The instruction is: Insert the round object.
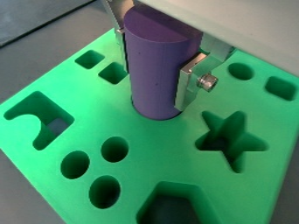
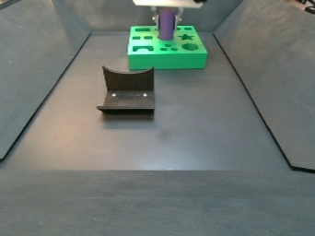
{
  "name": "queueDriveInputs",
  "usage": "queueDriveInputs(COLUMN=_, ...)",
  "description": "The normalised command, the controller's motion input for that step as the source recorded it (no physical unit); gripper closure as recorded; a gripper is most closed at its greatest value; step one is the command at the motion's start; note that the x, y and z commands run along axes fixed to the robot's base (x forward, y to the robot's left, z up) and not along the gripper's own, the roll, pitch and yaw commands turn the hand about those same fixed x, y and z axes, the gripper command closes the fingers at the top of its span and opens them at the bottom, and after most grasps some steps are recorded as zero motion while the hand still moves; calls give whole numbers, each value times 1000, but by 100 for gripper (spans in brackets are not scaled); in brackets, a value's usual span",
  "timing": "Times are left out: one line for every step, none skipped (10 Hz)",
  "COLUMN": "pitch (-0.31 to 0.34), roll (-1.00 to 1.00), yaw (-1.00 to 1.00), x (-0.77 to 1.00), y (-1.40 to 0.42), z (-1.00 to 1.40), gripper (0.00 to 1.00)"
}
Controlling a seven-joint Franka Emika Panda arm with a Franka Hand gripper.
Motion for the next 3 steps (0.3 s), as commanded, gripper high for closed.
queueDriveInputs(pitch=-30, roll=20, yaw=0, x=320, y=-149, z=-1000, gripper=100)
queueDriveInputs(pitch=-79, roll=0, yaw=-3, x=234, y=-111, z=-1000, gripper=100)
queueDriveInputs(pitch=-51, roll=-111, yaw=-11, x=71, y=0, z=-449, gripper=100)
